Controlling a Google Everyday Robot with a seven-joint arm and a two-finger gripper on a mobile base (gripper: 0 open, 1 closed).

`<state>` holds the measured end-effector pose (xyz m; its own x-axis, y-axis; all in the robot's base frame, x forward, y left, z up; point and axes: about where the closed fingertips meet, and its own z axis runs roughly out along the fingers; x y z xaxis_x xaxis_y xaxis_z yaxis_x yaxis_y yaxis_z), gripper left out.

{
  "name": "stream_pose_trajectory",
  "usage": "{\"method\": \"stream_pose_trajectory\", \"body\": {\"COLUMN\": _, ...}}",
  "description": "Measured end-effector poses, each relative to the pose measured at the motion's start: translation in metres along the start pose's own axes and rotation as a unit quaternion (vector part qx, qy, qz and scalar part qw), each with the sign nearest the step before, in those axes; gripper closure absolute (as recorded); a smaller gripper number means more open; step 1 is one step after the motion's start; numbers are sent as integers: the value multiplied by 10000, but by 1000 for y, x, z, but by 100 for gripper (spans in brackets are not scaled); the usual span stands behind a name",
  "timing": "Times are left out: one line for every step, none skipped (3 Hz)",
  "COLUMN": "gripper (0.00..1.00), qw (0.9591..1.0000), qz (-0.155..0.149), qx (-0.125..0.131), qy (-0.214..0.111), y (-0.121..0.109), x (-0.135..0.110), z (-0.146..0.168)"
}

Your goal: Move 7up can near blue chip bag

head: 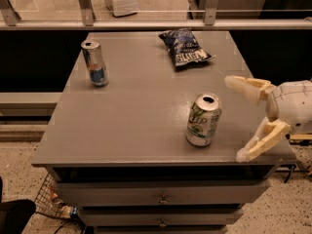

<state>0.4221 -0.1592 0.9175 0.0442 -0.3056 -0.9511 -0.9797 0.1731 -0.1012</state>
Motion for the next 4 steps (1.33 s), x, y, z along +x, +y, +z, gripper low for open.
{"method": "stream_pose_trajectory", "body": {"gripper": 0, "qw": 9999, "qz": 82, "qx": 20, "qy": -136, "y": -6, "x": 9, "z": 7}}
{"method": "stream_pose_trajectory", "body": {"gripper": 0, "qw": 9983, "qz": 222, "qx": 6, "qy": -545, "y": -18, "x": 21, "z": 20}}
{"method": "stream_pose_trajectory", "body": {"gripper": 0, "qw": 9960, "qz": 277, "qx": -17, "qy": -849, "y": -26, "x": 27, "z": 28}}
{"method": "stream_pose_trajectory", "body": {"gripper": 18, "qw": 9939, "qz": 197, "qx": -25, "qy": -1086, "y": -30, "x": 24, "z": 35}}
